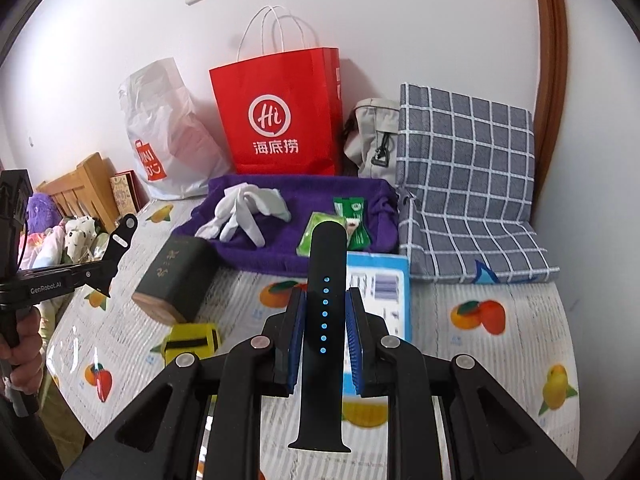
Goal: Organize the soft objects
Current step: 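Carry the yellow pouch with left while right carries the watch strap toward the purple towel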
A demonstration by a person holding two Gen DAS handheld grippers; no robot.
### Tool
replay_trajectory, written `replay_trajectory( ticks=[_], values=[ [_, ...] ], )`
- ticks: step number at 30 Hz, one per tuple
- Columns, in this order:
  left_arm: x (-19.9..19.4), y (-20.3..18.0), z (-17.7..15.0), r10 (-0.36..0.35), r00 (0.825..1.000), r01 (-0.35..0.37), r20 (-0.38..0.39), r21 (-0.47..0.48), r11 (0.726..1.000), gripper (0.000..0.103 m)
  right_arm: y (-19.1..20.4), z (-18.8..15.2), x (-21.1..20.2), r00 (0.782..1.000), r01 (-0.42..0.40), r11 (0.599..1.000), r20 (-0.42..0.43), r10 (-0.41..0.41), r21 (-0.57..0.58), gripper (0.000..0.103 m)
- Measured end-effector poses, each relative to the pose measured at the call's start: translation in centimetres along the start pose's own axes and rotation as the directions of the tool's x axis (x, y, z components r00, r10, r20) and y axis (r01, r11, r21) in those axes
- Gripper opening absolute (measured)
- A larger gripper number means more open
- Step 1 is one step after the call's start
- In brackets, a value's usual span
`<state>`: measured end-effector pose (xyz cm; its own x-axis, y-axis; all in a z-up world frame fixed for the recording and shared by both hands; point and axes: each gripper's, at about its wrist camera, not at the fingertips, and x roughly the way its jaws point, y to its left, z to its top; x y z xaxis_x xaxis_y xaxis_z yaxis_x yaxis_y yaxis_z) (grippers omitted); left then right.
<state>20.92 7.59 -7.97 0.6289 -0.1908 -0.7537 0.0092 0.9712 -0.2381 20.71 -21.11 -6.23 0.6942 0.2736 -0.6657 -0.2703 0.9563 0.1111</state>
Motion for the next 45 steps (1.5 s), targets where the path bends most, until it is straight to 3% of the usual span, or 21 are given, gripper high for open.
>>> replay_trajectory(
  ticks=[15,24,29,38,45],
  values=[
    [4.4,-0.4,6.0,0.006,1.0,-0.006,-0.008,-0.026,1.0,0.004,-0.7,7.0,5.5,0.998,-0.054,0.998,0.016,0.054,0.013,0.02],
    [7.8,-0.7,10.6,0.042,0.999,-0.042,-0.023,0.001,0.999,0.004,-1.7,10.9,8.3,0.998,-0.045,0.999,0.045,0.044,0.011,0.02],
    [10.9,-0.5,12.5,0.026,0.998,-0.026,-0.055,-0.007,1.0,0.004,-2.6,12.8,11.1,0.999,-0.038,0.999,0.034,0.037,0.027,0.02],
    [16.4,0.8,13.2,0.016,0.99,-0.022,-0.137,-0.039,0.999,0.004,-4.4,12.3,18.6,0.997,-0.041,0.998,-0.062,0.044,0.047,0.021],
    [18.0,1.2,13.3,-0.013,0.985,0.004,-0.173,-0.052,0.999,0.004,-5.0,11.0,22.9,0.986,-0.019,0.999,-0.163,0.023,0.025,0.021]
  ],
)
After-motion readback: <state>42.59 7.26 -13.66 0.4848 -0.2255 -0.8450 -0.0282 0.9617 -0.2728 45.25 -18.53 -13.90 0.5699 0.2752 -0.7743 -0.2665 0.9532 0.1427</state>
